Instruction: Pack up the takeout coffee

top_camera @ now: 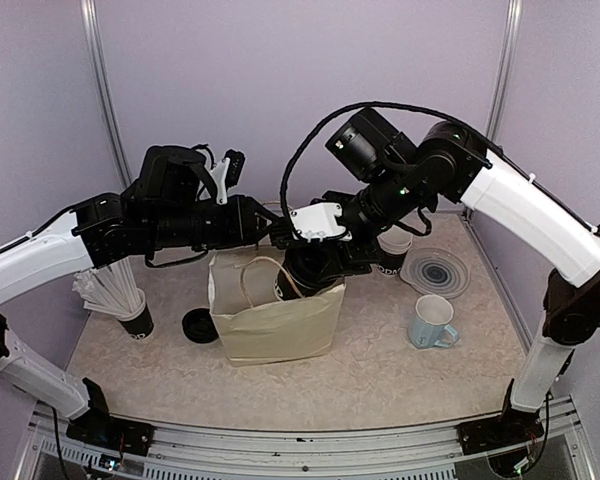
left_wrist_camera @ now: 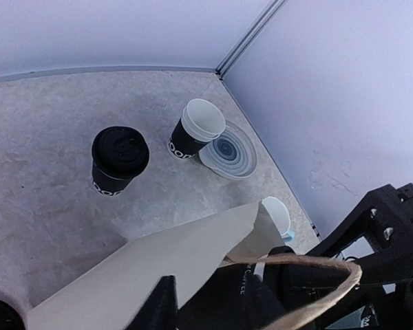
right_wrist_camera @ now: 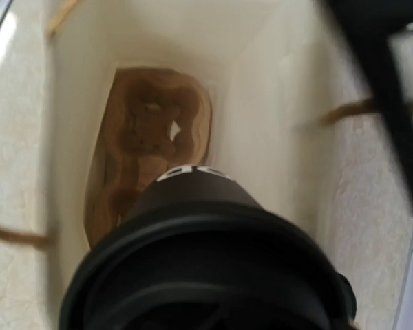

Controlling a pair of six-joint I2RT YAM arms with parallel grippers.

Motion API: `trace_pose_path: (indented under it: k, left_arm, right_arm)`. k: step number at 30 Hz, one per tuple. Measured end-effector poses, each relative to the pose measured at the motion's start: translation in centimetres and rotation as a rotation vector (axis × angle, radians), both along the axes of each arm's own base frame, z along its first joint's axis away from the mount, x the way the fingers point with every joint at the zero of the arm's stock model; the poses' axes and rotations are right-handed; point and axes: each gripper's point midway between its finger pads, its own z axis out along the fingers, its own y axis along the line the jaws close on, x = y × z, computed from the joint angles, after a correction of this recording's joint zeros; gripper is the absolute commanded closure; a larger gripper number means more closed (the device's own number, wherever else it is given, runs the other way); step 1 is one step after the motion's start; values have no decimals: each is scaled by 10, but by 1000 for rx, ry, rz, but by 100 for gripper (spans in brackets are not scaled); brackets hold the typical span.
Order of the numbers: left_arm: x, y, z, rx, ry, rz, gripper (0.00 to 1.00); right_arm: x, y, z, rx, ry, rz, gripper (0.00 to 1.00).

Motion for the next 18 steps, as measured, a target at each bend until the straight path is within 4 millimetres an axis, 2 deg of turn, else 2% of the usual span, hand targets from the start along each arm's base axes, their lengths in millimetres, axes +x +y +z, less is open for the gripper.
trace_pose_path:
  k: [2,6,11,14,18]
  left_arm:
    - [-3,4,5,-2,-11,-1,45]
    - [-16,8,15,17,-38,-26,38]
    - [-38,8,41,31,-113,-81,30]
    - [-41,23,58,23,-167,-66,26]
    - [-35,52,77,-5,-227,-10,27]
  right_arm:
    - [-4,2,-4,-18,-13,3,51]
    - [-12,7,-7,-40,-39,8,51]
    - [-18,7,-12,-71,-49,1,52]
    - [-23,6,-18,-95,-44,2,51]
    - [-38,0,-41,-163,-21,21,51]
